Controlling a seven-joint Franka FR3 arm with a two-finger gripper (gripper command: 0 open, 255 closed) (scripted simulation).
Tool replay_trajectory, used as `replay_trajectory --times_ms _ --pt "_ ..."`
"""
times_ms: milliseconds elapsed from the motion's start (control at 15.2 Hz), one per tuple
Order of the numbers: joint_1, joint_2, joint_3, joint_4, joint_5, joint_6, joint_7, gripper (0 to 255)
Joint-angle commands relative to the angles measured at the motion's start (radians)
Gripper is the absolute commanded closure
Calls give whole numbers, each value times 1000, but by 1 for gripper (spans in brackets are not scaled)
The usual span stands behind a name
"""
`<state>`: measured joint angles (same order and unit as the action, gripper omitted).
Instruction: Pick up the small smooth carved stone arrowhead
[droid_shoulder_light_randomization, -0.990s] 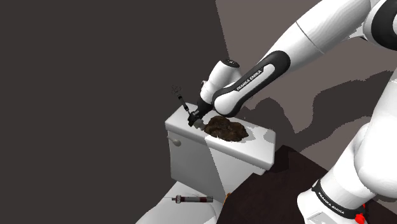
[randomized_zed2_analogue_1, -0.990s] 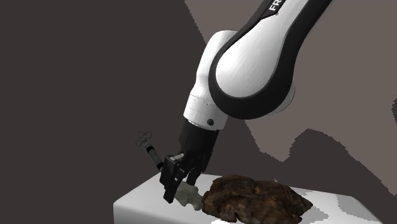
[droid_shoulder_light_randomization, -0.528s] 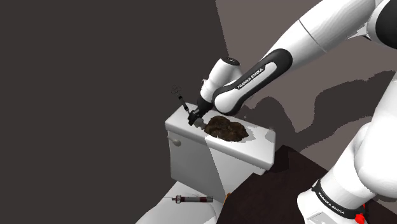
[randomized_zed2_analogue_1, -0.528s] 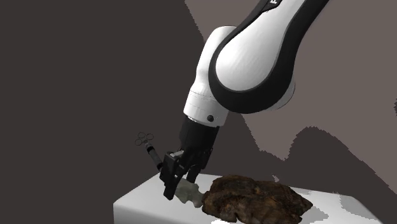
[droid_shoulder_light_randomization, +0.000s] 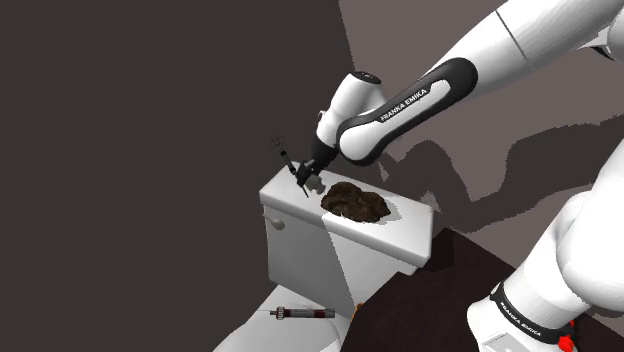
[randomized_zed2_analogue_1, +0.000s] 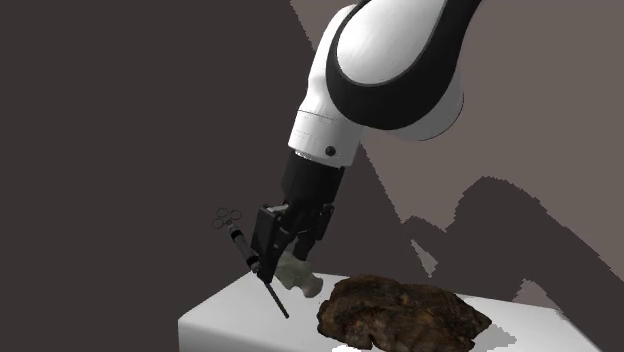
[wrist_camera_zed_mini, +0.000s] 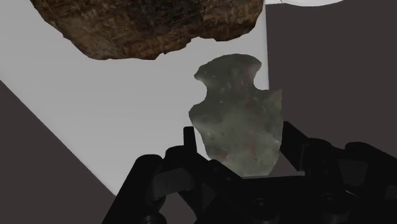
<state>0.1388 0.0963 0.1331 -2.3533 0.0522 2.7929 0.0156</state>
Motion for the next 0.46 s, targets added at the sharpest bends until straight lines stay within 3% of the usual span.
replay_trajectory --times_ms 0,396 --pt "0 -23 1 5 3 -28 0 255" --pt "-1 -64 2 20 9 -84 -3 255"
